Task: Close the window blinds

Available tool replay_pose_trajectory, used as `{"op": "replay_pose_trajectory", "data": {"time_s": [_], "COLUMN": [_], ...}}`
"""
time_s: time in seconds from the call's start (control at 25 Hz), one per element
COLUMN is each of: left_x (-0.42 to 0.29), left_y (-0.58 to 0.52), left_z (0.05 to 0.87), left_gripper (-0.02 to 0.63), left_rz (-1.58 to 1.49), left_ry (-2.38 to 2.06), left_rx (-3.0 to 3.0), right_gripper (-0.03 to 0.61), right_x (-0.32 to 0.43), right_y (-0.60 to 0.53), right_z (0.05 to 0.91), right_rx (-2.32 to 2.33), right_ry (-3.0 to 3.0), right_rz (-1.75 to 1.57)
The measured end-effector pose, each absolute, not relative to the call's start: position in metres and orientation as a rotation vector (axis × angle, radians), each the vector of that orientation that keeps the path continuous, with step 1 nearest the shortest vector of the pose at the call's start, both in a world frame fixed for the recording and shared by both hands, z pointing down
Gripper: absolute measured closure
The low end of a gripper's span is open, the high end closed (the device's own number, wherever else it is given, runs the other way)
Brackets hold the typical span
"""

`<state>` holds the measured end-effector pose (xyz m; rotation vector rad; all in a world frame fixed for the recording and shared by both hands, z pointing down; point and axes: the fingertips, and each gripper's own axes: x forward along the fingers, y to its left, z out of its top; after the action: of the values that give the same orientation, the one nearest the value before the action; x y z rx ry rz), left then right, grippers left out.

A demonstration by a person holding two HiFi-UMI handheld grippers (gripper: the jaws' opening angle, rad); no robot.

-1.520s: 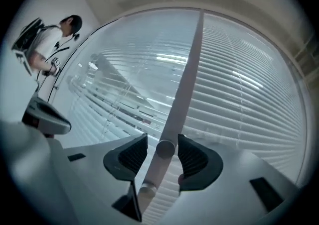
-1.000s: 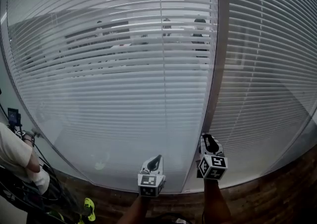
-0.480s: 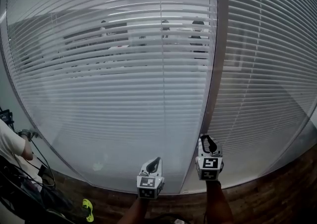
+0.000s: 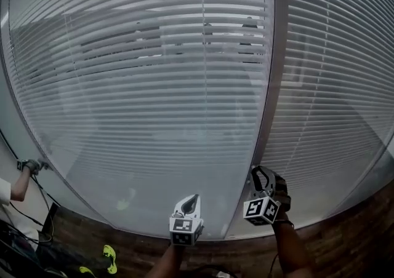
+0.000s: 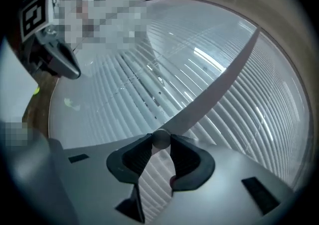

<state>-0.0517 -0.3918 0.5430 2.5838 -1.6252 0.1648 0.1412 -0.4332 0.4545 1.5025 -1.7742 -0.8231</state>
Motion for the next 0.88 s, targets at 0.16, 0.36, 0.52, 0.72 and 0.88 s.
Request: {"op": "replay_pose_trajectory", "data": {"time_s": [0.16, 0.36, 0.52, 0.72, 0.88], "left_x": [-0.050, -0.050, -0.049, -0.050, -0.049], "left_y": [-0.391, -0.393, -0.392, -0.390, -0.389], "left_z": [0.542, 0.543, 0.544, 0.546, 0.545], "left_gripper": [0.620, 0.620, 0.620, 0.620, 0.620], "left_rz": [0.171, 0.169, 0.179, 0.195, 0.195], "left_ry": [-1.616, -1.611, -1.610, -1.610, -1.610], "left_rx": [2.588, 2.591, 2.593, 2.585, 2.585], "right_gripper": [0.457, 0.457, 0.457, 0.456, 0.439], "right_x": [0.140, 0.139, 0.138, 0.137, 0.135], "right_y": [-0.433, -0.434, -0.434, -0.430, -0.420], "right_z": [0.458, 0.462, 0.462, 0.459, 0.445], "right_rx": [1.345, 1.179, 1.186, 1.261, 1.489], "right_ry": [-1.578, -1.324, -1.326, -1.399, -1.688], "right_rz": [-0.991, -1.178, -1.184, -1.158, -0.999]}}
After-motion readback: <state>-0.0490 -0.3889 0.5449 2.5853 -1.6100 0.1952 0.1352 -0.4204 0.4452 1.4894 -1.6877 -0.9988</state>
